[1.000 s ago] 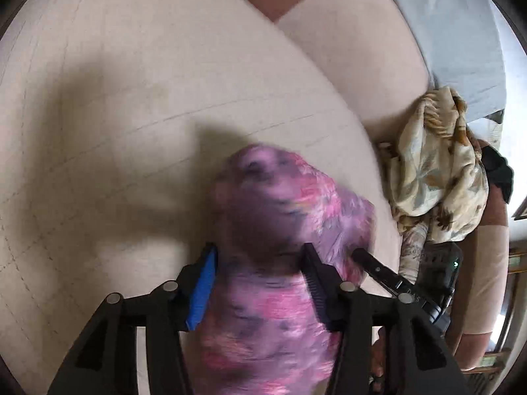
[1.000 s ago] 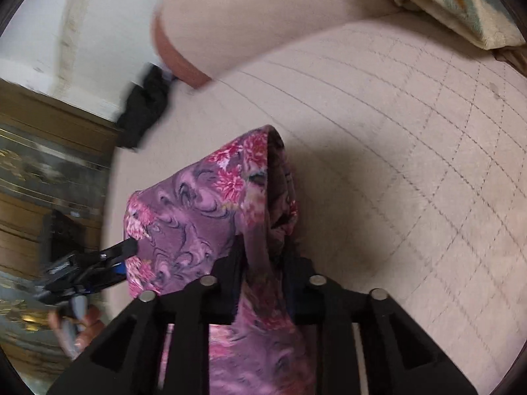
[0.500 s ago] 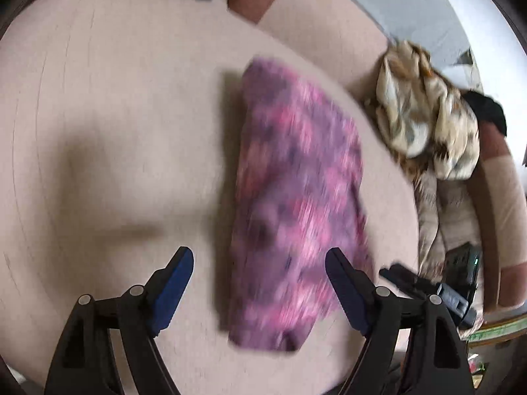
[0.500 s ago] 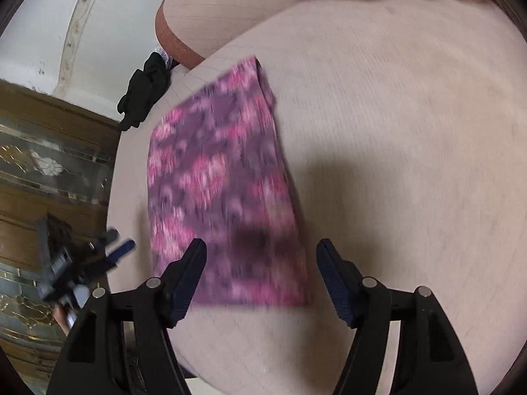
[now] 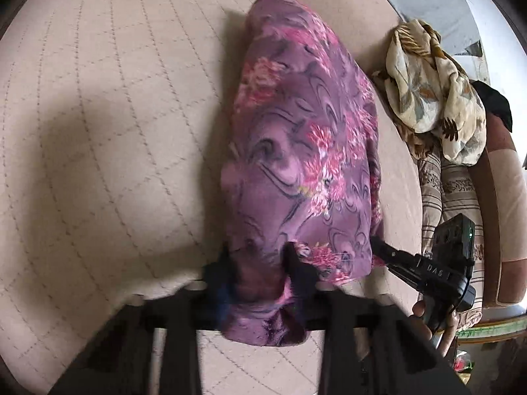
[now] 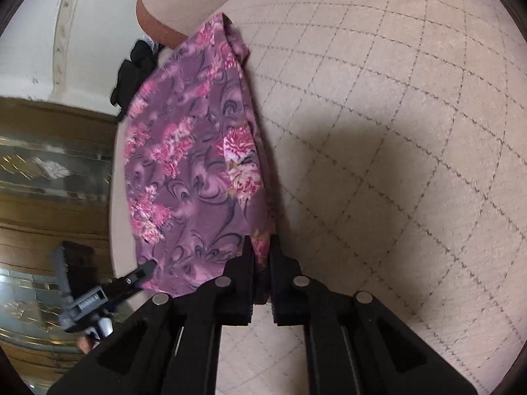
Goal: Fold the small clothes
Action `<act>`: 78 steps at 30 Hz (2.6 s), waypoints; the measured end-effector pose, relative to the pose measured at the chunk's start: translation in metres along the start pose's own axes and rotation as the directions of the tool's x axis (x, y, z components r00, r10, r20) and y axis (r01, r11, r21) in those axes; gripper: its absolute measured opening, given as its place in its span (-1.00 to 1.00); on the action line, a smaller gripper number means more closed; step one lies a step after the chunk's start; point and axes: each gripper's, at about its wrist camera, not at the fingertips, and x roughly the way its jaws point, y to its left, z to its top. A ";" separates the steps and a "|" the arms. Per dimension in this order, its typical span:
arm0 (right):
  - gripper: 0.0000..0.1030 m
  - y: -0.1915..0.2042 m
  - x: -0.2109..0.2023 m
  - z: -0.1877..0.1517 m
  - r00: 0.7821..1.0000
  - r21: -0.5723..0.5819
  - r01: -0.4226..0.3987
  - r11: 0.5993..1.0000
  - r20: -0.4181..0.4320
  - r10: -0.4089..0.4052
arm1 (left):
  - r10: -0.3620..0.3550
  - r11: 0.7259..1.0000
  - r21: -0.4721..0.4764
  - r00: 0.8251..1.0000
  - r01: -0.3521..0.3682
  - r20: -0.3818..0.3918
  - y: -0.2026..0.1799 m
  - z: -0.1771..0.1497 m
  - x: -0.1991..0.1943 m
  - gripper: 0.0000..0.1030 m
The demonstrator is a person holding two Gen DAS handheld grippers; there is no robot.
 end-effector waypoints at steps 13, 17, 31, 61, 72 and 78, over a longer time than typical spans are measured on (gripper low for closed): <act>-0.77 0.002 0.007 -0.014 0.999 0.019 -0.009 1.000 -0.050 0.010 | 0.071 0.997 -0.031 0.997 -0.070 0.019 0.021 -0.001 -0.018 0.05; 0.35 0.004 -0.016 -0.015 1.000 0.000 0.013 1.000 0.025 -0.013 | 0.142 0.989 0.017 0.984 -0.144 0.112 0.013 -0.004 -0.035 0.18; -0.85 0.023 0.010 -0.032 0.988 -0.118 0.151 0.981 -0.001 -0.152 | 0.231 0.971 0.043 0.968 -0.237 0.101 0.013 -0.002 -0.012 -0.34; -0.87 0.046 0.044 0.104 0.986 -0.133 0.164 0.977 0.009 -0.165 | 0.053 0.999 0.009 0.998 -0.053 0.021 -0.018 0.109 0.008 -0.45; -0.79 0.041 0.048 0.110 0.988 -0.158 0.150 0.976 -0.010 -0.153 | 0.124 0.992 0.014 0.992 -0.125 0.023 -0.006 0.114 0.009 0.08; 0.40 0.060 0.013 0.115 0.995 -0.171 0.081 0.982 0.064 -0.071 | 0.134 0.988 0.053 0.975 -0.145 0.179 -0.018 0.123 -0.020 0.73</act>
